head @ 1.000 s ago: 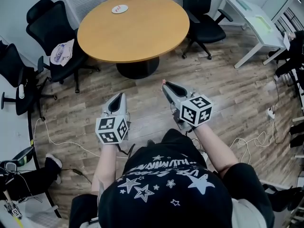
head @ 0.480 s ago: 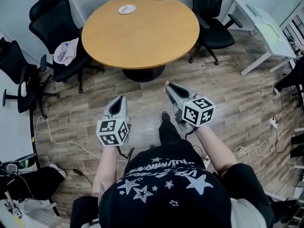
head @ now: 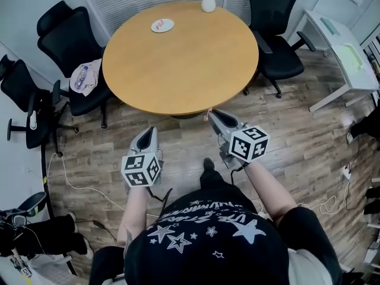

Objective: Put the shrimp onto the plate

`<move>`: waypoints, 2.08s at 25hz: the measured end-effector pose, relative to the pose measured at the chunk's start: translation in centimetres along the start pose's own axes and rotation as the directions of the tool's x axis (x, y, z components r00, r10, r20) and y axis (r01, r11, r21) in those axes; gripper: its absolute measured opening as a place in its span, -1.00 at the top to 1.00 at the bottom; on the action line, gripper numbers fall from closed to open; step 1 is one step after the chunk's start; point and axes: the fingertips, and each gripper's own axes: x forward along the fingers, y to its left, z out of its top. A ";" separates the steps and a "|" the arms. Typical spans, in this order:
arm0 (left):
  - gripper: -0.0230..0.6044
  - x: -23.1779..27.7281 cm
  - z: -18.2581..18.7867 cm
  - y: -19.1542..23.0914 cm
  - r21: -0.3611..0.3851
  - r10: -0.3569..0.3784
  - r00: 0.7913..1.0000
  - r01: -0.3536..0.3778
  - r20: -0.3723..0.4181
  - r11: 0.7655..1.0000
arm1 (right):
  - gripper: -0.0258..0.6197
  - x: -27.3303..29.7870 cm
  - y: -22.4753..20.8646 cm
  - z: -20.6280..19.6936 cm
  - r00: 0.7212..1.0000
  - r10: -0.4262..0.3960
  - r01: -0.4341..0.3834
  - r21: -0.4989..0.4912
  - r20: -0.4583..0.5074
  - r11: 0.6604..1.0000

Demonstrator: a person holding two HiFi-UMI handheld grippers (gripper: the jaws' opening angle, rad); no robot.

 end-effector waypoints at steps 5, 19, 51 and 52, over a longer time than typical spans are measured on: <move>0.92 4.5 2.2 -0.8 0.001 0.010 1.000 -0.010 -0.005 1.000 | 0.76 1.8 -4.4 2.7 1.000 -0.009 0.009 0.000 -0.011 1.000; 0.92 12.7 5.1 -1.9 0.010 0.088 0.996 -0.088 -0.017 0.996 | 0.76 6.2 -11.9 6.9 0.996 0.075 -0.074 0.014 -0.041 0.997; 0.92 23.7 13.7 10.9 -0.048 0.098 0.994 -0.096 0.039 0.994 | 0.76 21.0 -16.9 12.9 0.998 0.027 -0.026 0.016 -0.048 1.000; 0.92 24.2 14.3 11.8 -0.047 0.097 0.994 -0.095 0.043 0.994 | 0.76 22.0 -16.9 13.3 0.999 0.025 -0.024 0.013 -0.046 1.000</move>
